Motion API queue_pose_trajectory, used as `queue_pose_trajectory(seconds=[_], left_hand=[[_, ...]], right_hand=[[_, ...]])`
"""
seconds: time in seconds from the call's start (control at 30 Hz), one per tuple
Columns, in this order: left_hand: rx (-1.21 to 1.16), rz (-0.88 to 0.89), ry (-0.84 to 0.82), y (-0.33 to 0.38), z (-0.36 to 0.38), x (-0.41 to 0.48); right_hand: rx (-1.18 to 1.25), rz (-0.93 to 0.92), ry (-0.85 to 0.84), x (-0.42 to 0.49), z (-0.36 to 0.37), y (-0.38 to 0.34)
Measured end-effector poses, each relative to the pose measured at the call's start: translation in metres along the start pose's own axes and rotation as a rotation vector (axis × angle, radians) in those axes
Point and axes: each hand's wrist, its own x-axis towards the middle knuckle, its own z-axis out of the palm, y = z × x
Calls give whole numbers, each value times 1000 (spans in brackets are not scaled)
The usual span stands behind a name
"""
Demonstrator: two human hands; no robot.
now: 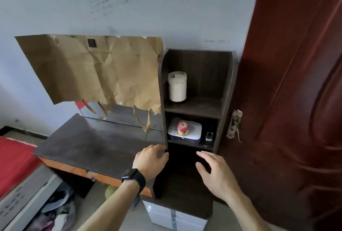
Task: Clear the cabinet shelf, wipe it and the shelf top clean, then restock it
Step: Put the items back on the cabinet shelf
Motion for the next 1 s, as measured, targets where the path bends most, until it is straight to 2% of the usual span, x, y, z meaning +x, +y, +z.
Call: queue_pose_trajectory(seconds=[0.23,0.37,0.5,0.7,0.8,0.9,1.0], left_hand=[[-793,-412,-250,-21,60,120],[-1024,-582,-328,-28,87,185],[-1122,-692,-377,-36,109,233],[-1107,-749,-294,-48,129,249],[-1152,-709,-288,-48,126,244],[-1102,-624,-262,-53,120,230],[-1051,-501,-345,-70,112,206]], right_hand=[[53,212,-162,110,63,30],[94,430,-131,171,87,41],[86,521,-96,219,109,44],[110,603,-37,247,141,45],[216,620,49,244,143,40],[413,648,200,217,139,32],[561,708,347,159,147,30]])
